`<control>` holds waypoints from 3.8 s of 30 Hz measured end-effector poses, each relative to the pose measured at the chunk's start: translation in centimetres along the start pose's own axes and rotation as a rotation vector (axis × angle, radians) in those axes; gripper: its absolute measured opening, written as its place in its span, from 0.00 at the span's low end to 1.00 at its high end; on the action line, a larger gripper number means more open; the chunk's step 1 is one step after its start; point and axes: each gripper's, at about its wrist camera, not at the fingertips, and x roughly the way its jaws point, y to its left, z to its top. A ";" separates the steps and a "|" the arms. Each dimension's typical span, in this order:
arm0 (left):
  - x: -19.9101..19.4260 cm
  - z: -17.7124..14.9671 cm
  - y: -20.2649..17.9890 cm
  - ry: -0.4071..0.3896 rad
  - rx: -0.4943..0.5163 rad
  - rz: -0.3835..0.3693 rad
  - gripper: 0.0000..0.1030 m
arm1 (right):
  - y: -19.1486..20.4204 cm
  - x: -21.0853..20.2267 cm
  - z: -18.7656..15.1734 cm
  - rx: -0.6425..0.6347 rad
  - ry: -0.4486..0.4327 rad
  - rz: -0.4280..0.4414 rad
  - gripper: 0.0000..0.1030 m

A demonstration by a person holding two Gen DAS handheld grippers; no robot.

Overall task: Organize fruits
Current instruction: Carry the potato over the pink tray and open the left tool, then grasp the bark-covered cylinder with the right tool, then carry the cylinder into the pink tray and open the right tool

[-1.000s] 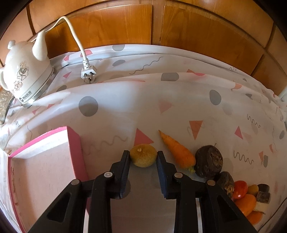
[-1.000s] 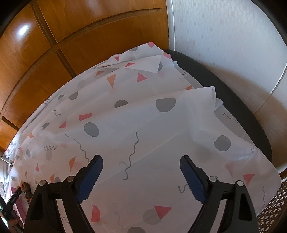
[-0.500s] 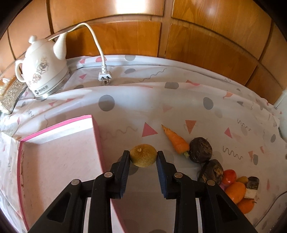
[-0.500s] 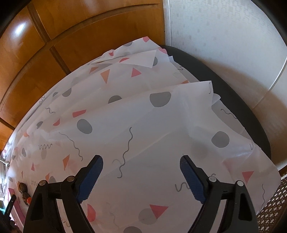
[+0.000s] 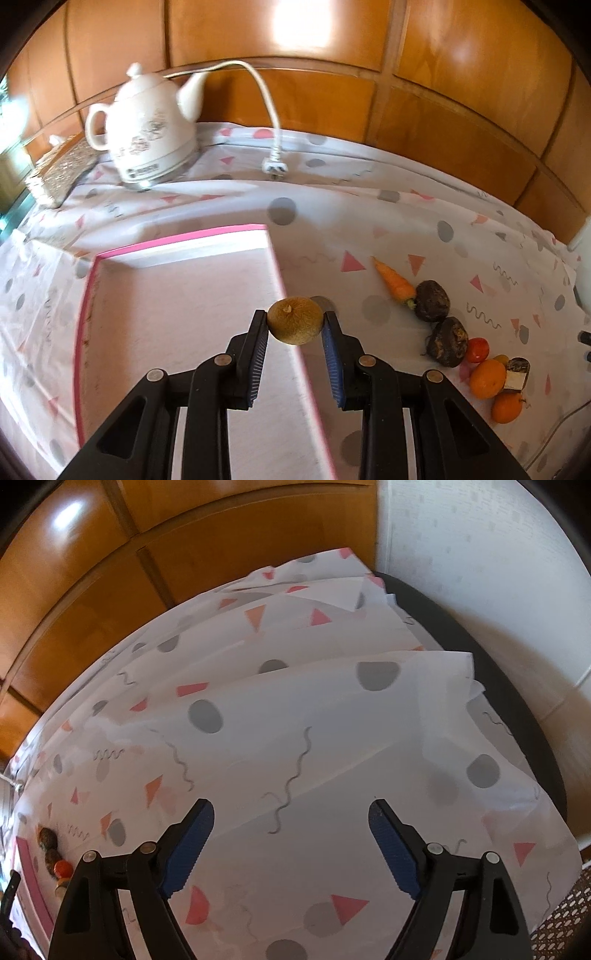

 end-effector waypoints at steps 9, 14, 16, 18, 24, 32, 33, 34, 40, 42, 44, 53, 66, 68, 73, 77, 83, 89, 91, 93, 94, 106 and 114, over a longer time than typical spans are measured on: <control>-1.7 -1.6 3.4 -0.016 -0.055 0.067 0.29 | 5.6 -2.0 -1.2 -0.255 -0.067 0.198 0.73; -2.3 -2.7 4.1 -0.025 -0.065 0.098 0.29 | 9.2 -2.4 -3.0 -0.441 -0.072 0.245 0.63; -2.7 -3.2 4.5 -0.031 -0.069 0.110 0.29 | 10.4 -2.8 -4.1 -0.515 -0.077 0.262 0.58; -2.9 -3.7 5.0 -0.033 -0.082 0.119 0.29 | 11.5 -3.0 -5.0 -0.576 -0.078 0.280 0.54; -3.8 -5.1 6.3 -0.048 -0.121 0.147 0.29 | 13.2 -3.3 -6.9 -0.687 -0.086 0.291 0.50; -5.2 -6.9 8.0 -0.076 -0.176 0.186 0.29 | 14.5 -4.5 -8.5 -0.771 -0.099 0.358 0.49; -5.3 -7.1 8.2 -0.080 -0.179 0.187 0.29 | 14.8 -4.6 -8.9 -0.793 -0.098 0.367 0.49; -5.5 -7.3 8.3 -0.084 -0.181 0.190 0.30 | 15.1 -4.7 -9.3 -0.816 -0.096 0.377 0.49; -6.3 -8.3 8.8 -0.084 -0.195 0.188 0.30 | 16.8 -4.4 -11.7 -0.928 -0.063 0.392 0.48; -6.6 -8.7 8.8 -0.089 -0.199 0.190 0.31 | 17.0 -4.2 -12.2 -0.946 -0.055 0.389 0.47; -7.0 -9.0 8.8 -0.099 -0.202 0.196 0.37 | 17.2 -4.0 -12.5 -0.954 -0.058 0.389 0.47; -8.8 -10.4 9.3 -0.133 -0.240 0.208 0.61 | 17.5 -3.7 -13.0 -0.967 -0.047 0.372 0.45; -12.1 -11.4 9.4 -0.211 -0.169 0.178 0.72 | 18.0 -3.6 -12.9 -0.921 -0.032 0.376 0.45; -12.1 -11.7 9.4 -0.201 -0.163 0.170 0.72 | 18.3 -3.7 -13.0 -0.911 -0.035 0.385 0.45; -11.9 -12.4 9.8 -0.178 -0.176 0.148 0.72 | 19.9 -4.0 -13.3 -0.930 -0.047 0.381 0.45; -12.1 -12.8 10.0 -0.175 -0.179 0.138 0.72 | 21.6 -3.1 -13.5 -0.980 -0.037 0.349 0.45; -12.6 -13.1 10.9 -0.184 -0.207 0.152 0.75 | 23.1 -1.8 -13.5 -1.021 -0.032 0.302 0.45; -12.5 -13.3 12.0 -0.173 -0.250 0.169 0.77 | 23.4 -1.4 -13.5 -1.032 -0.029 0.286 0.46; -12.3 -13.4 12.2 -0.158 -0.263 0.170 0.77 | 23.5 -1.2 -13.5 -1.037 -0.028 0.280 0.46; -12.1 -13.5 12.3 -0.152 -0.268 0.168 0.77 | 23.8 -1.0 -13.7 -1.056 -0.021 0.274 0.46; -12.1 -13.5 12.2 -0.151 -0.267 0.168 0.77 | 24.0 -1.0 -13.9 -1.078 -0.030 0.266 0.46; -12.2 -13.7 12.1 -0.153 -0.260 0.164 0.77 | 24.7 -1.2 -14.8 -1.082 -0.058 0.253 0.37; -12.5 -13.8 12.5 -0.159 -0.278 0.173 0.80 | 24.5 -5.2 -14.7 -0.982 -0.111 0.366 0.37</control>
